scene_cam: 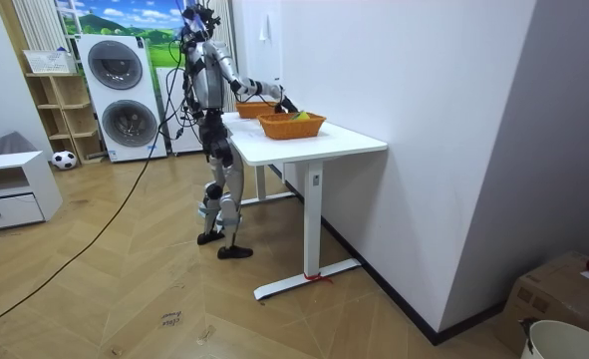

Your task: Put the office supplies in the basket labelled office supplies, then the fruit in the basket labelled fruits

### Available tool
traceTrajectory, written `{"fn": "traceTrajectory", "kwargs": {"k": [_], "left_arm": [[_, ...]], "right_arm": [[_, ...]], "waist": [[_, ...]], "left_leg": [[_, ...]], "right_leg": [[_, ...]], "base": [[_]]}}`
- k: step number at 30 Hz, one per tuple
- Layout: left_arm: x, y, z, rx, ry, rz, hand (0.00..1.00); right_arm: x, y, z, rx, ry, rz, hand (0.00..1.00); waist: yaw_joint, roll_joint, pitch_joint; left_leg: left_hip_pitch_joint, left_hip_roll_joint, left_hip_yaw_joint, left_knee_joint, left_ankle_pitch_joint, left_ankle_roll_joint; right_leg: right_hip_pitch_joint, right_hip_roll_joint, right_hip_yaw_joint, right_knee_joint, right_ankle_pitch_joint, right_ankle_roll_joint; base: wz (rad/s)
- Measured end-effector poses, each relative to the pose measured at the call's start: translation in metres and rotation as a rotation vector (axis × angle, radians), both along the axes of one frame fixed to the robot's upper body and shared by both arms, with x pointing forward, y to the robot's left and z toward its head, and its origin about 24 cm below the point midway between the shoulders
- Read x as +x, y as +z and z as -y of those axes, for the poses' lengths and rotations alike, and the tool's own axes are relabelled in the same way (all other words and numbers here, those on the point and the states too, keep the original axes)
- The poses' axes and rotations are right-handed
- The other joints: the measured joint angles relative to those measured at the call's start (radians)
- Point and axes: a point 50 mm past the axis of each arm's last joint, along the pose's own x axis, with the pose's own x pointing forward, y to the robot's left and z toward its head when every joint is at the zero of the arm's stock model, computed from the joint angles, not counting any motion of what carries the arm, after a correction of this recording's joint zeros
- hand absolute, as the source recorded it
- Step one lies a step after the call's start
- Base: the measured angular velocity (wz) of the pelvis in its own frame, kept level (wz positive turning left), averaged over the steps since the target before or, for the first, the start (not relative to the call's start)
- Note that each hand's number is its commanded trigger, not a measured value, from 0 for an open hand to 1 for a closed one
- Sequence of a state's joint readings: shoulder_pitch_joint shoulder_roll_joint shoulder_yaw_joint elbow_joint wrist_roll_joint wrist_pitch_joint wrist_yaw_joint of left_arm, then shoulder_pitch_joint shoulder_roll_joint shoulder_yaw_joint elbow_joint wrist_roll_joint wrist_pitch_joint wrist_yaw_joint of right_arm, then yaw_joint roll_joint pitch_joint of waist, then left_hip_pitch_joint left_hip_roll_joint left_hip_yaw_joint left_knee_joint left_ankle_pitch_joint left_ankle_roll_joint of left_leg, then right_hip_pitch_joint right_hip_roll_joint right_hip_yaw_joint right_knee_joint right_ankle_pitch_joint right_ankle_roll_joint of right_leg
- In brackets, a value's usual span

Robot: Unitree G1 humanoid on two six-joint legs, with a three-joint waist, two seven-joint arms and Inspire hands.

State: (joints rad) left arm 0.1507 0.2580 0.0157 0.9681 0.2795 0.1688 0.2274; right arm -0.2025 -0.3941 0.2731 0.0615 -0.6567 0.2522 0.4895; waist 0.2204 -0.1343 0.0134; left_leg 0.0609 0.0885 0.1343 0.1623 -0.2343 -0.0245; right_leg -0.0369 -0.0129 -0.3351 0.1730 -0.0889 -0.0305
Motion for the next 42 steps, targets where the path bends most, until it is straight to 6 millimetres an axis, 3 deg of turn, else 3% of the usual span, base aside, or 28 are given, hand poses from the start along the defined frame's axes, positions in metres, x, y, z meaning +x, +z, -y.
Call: {"fn": "traceTrajectory", "kwargs": {"k": [9, 16, 33, 39, 42], "left_arm": [[-0.018, -0.002, -0.001, 0.008, 0.039, -0.03, 0.0], [-0.033, -0.004, 0.0, -0.008, 0.086, -0.046, 0.0], [-0.036, 0.0, 0.0, -0.018, 0.071, -0.032, 0.0], [-0.035, 0.0, 0.001, -0.016, 0.065, -0.029, 0.0], [-0.039, 0.0, 0.001, -0.007, 0.055, -0.047, 0.0]], "right_arm": [[0.004, 0.038, 0.004, 0.156, -0.026, 0.163, 1.0], [0.007, 0.077, 0.01, 0.252, -0.047, 0.366, 1.0], [0.016, 0.105, 0.009, 0.24, -0.058, 0.512, 1.0], [0.024, 0.128, 0.001, 0.35, -0.022, 0.573, 1.0], [0.025, 0.129, -0.002, 0.384, -0.016, 0.575, 1.0]], "waist": [[0.0, 0.014, -0.0047], [-0.026, 0.019, -0.0064], [-0.001, 0.023, -0.0062], [0.006, 0.025, -0.0088], [0.019, 0.025, -0.0088]], "left_leg": [[0.008, -0.001, -0.005, 0.006, 0.001, 0.002], [0.022, -0.011, -0.028, 0.002, 0.003, 0.006], [0.026, -0.016, -0.057, 0.002, 0.006, 0.009], [0.021, -0.016, -0.078, 0.002, 0.006, 0.009], [0.02, -0.017, -0.086, 0.004, 0.006, 0.009]], "right_leg": [[0.013, -0.002, -0.001, -0.003, -0.001, 0.001], [0.04, -0.014, -0.015, -0.004, -0.007, 0.01], [0.054, -0.018, -0.021, -0.004, -0.015, 0.018], [0.057, -0.019, -0.026, -0.003, -0.016, 0.02], [0.062, -0.021, -0.039, -0.003, -0.017, 0.022]], "base": [[0.03], [0.1], [0.05], [0.1], [0.1]]}}
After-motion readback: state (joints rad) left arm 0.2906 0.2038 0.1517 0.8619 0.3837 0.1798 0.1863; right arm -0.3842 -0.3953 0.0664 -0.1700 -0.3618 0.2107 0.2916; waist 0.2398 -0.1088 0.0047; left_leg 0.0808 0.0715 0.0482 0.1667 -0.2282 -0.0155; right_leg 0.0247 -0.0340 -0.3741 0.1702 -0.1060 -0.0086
